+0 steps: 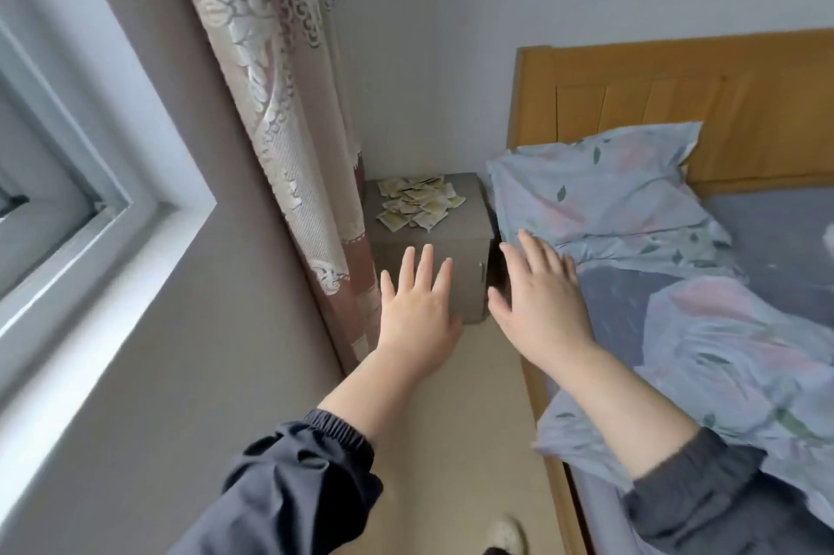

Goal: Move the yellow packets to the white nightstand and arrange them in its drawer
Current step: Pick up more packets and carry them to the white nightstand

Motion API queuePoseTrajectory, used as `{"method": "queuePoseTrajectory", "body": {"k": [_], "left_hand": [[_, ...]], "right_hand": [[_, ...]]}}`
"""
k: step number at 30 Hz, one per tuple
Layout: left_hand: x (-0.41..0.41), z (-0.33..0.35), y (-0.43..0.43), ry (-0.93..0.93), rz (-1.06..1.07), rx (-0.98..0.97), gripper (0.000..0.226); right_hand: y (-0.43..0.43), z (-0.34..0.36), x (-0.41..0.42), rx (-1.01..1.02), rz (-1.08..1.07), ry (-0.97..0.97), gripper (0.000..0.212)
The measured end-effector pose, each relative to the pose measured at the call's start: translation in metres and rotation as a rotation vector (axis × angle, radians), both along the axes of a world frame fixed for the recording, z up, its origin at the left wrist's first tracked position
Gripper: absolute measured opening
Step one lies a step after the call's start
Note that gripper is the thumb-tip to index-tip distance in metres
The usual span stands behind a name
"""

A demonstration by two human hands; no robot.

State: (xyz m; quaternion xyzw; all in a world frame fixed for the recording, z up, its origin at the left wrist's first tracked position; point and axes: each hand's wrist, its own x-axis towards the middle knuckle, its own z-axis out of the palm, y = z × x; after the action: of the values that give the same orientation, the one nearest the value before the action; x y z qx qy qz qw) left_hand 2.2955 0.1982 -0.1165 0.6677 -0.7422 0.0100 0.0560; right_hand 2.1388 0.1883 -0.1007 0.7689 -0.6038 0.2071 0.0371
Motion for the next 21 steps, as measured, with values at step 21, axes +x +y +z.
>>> {"method": "queuePoseTrajectory", "body": {"k": [21], "left_hand": [[0.015, -0.08, -0.541, 0.195, 0.145, 0.155, 0.069]], "right_hand": [[-0.557, -0.069, 0.019, 0.262, 0.065, 0.169, 0.061]]}}
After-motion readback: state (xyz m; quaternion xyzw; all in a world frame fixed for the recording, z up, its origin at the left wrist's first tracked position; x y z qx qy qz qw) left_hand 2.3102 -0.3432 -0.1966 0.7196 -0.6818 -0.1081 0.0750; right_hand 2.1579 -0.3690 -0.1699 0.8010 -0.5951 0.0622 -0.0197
